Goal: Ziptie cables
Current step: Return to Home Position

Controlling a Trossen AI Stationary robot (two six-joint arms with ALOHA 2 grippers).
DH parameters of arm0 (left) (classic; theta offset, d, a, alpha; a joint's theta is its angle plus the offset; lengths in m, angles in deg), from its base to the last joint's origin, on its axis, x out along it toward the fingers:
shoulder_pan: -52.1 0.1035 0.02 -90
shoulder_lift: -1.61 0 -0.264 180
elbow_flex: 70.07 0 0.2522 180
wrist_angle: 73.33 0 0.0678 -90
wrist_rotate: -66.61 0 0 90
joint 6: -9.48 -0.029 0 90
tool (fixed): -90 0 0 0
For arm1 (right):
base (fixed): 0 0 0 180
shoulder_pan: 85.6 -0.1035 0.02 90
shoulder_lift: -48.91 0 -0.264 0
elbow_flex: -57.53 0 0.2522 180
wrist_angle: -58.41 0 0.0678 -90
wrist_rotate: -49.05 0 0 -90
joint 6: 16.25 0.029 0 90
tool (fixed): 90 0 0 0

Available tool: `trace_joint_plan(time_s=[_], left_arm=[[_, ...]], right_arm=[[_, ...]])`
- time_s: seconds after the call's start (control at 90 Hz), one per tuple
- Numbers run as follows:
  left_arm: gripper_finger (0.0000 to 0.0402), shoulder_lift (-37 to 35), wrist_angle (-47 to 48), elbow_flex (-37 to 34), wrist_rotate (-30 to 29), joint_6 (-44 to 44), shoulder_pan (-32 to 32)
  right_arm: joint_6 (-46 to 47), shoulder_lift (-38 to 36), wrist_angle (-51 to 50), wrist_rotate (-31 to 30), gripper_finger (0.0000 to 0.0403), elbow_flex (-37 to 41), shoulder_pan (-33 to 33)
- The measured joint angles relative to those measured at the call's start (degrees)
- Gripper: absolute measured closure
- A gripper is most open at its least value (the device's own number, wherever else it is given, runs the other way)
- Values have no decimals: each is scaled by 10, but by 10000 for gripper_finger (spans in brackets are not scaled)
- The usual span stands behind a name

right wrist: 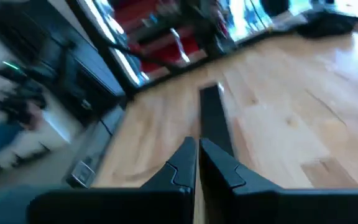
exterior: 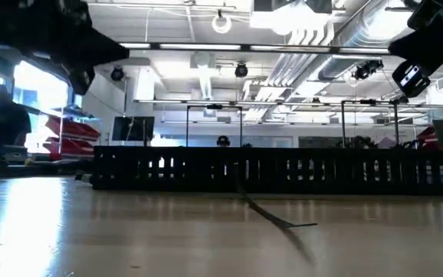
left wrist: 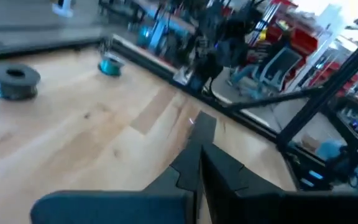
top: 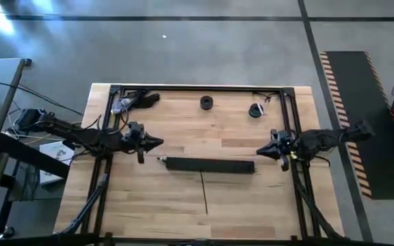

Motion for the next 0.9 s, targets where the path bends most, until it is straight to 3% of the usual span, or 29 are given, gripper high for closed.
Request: trace_joint_plan(time_s=[0.133, 0.244, 0.522, 0.756, 0.9], left_arm=[[401, -22, -72, -54, 73, -7, 49], [401, -43, -100, -92, 113, -9, 72], [401, -141, -31, -91, 114, -76, 57], [401, -281, 138, -91, 95, -79, 43], [401, -360, 184, -91, 96, -111, 42]], right_arm=[[-4, -57, 8, 41, 403, 33, 68], [-12, -54, 11, 64, 403, 48, 104], [-6, -57, 22, 94, 403, 57, 125], [-18, -57, 34, 90, 403, 60, 125], [-31, -57, 43, 88, 403, 63, 125]])
